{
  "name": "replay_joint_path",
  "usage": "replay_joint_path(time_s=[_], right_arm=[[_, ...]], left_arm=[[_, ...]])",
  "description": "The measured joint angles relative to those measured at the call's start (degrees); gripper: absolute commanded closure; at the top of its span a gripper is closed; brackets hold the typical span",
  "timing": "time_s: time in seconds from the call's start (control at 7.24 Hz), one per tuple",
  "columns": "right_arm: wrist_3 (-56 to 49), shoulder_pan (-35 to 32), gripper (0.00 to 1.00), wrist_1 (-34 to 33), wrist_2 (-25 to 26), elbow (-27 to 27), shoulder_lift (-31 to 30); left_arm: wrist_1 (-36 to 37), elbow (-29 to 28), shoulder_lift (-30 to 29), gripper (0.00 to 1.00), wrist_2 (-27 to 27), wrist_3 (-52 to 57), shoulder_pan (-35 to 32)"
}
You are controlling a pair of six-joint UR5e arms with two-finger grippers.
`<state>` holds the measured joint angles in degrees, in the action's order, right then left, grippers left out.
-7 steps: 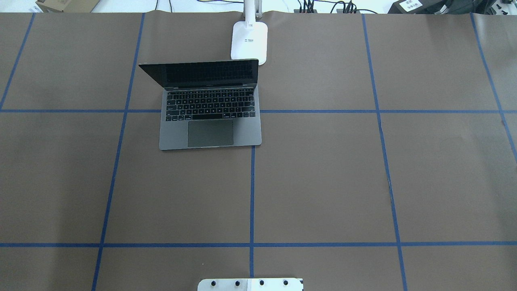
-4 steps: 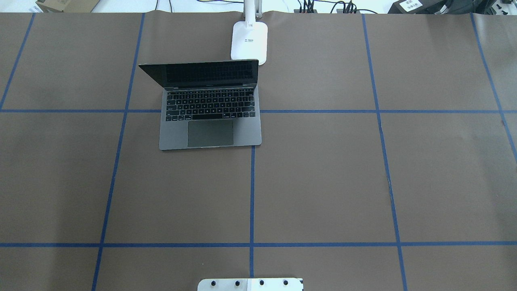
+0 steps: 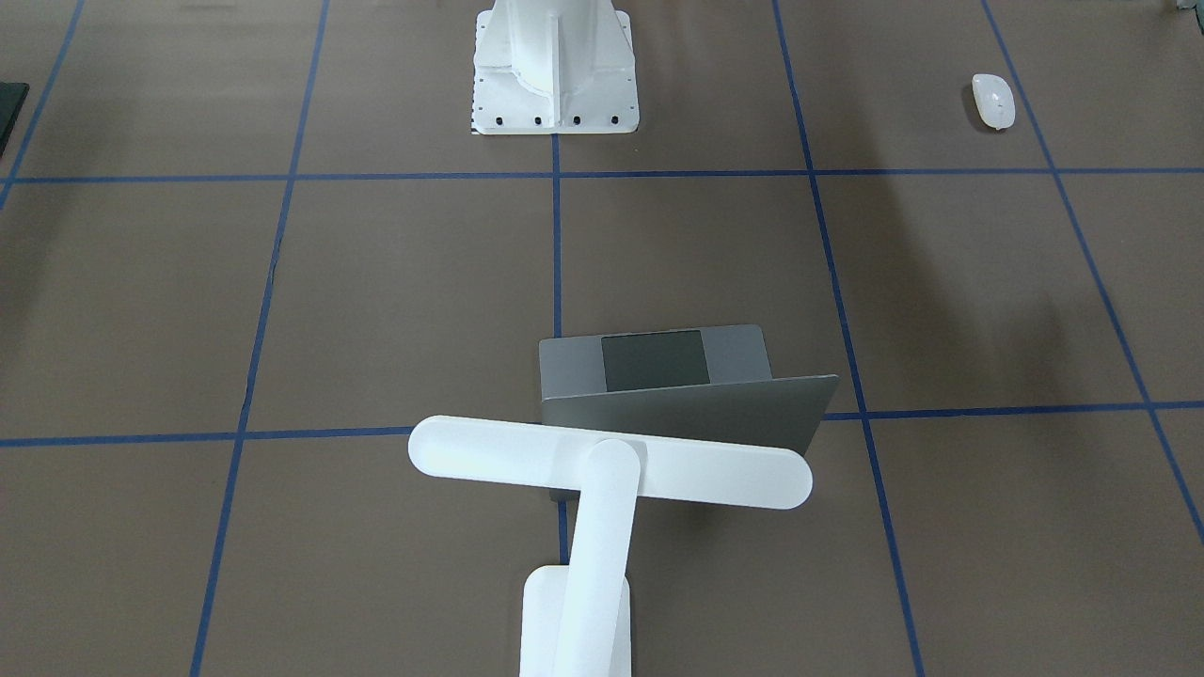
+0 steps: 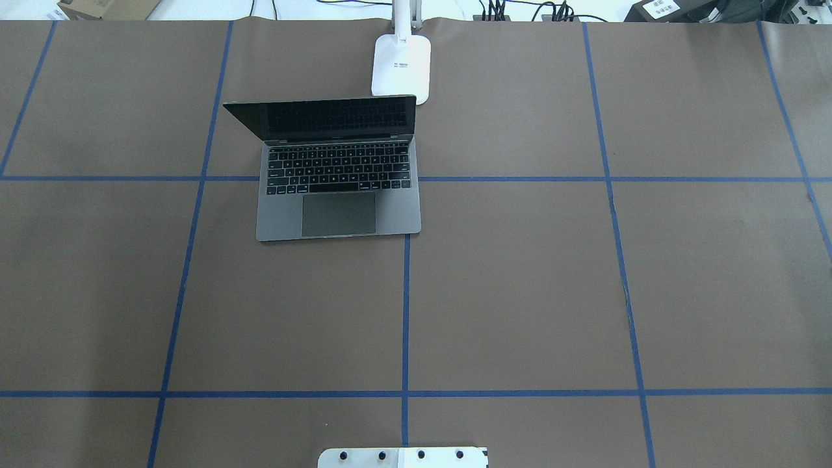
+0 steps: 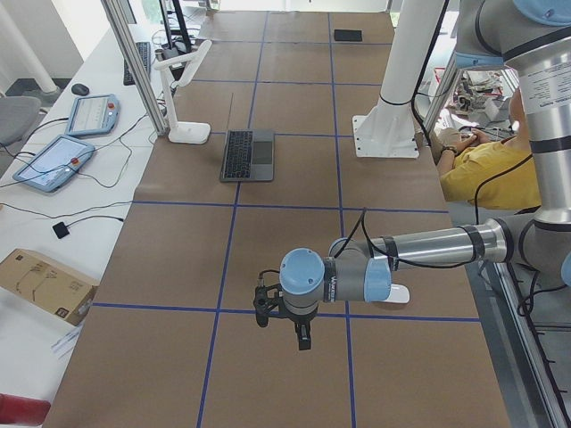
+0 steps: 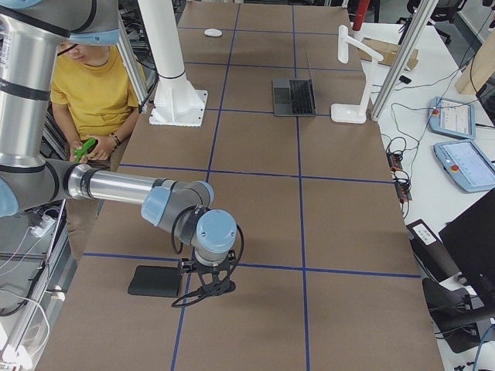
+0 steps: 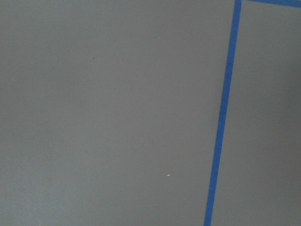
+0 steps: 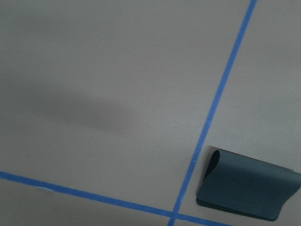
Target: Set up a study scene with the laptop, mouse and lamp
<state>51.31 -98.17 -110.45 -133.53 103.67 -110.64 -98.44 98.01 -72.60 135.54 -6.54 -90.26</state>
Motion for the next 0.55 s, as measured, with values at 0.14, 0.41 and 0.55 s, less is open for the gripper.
replay_joint_path(time_s=[0.14,0.41,0.55], right_arm=[[0.32,0.09,0.05,-0.28,-0.15,-0.72,-1.62],[1.09,1.71,0.08,-0.39,-0.38,-2.79,-2.63],[2.10,3.74,0.08,-0.13,-1.17,-4.29,-2.45]], left_arm=[[-0.02,0.03,0.00,0.00,0.04,0.01,0.00],[-0.03,0.07,0.00,0.00,0.07,0.03,0.00],[-0.06,0.10,0.00,0.00,0.08,0.04,0.00]])
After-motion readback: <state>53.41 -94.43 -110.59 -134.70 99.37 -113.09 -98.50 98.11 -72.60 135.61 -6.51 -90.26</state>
